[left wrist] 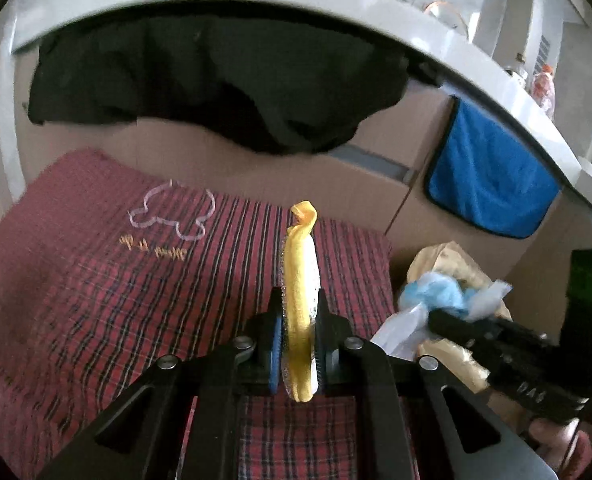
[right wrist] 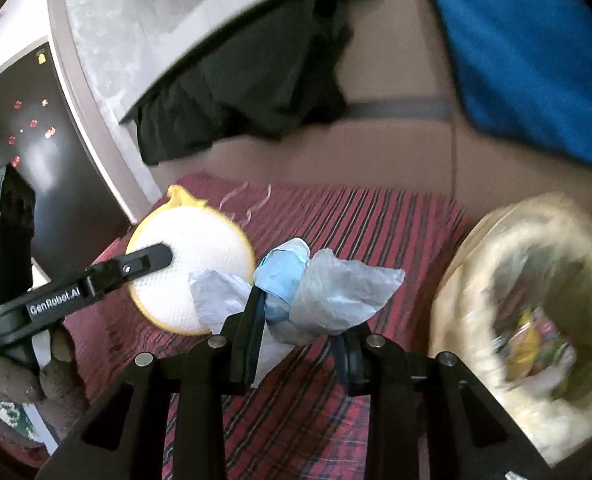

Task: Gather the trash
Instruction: 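Carry the yellow pad and tissue bundle over the bin and open both grippers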

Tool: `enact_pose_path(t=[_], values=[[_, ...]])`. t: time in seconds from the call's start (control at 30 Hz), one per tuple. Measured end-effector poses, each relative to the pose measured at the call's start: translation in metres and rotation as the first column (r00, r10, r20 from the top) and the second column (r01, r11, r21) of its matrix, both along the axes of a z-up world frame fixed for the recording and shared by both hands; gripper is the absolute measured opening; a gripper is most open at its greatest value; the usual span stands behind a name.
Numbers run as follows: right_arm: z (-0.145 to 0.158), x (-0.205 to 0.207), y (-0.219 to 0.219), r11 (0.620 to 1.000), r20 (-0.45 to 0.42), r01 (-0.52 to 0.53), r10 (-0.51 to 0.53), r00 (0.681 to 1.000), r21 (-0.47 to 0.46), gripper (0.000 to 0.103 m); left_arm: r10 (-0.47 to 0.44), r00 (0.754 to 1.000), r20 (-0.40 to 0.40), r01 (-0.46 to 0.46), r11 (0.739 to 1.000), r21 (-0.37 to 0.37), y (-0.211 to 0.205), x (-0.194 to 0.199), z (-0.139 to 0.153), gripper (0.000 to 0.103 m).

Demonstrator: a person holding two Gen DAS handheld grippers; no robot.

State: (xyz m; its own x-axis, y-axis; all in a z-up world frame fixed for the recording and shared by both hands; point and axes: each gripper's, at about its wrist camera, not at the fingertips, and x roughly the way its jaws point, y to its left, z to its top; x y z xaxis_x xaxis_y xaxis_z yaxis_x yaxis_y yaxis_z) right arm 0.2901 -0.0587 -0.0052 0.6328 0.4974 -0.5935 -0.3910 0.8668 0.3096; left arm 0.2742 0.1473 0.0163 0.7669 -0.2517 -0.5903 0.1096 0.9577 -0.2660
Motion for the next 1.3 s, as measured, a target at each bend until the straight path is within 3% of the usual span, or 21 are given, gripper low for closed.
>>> enact_pose_path(t=[0.33, 0.7, 1.0, 1.3], values=[[0.054, -0.044, -0.075, 0.993, 0.185, 0.112, -0.103, 0.977, -0.035, 0.029, -0.082, 0.984, 0.16, 0.074, 0.996, 0.057, -0.084, -0.038, 0.038, 0.013], [0.051, -0.067, -0.161, 0.955, 0.253, 0.274, -0.239, 0.937, -0.112, 0.029, -0.206, 0.956, 0.21, 0.194, 0.978, 0.078, -0.191, -0.032, 0.026, 0.014], [0.036, -0.064, -0.179, 0.932, 0.283, 0.325, -0.271, 0.92, -0.163, 0.029, -0.23, 0.944, 0.236, 0.224, 0.973, 0.051, -0.21, -0.019, 0.01, 0.014], [0.026, -0.037, -0.189, 0.937, 0.246, 0.329, -0.294, 0.924, -0.117, 0.029, -0.231, 0.953, 0.196, 0.222, 0.973, 0.064, -0.216, 0.006, -0.006, 0.014]])
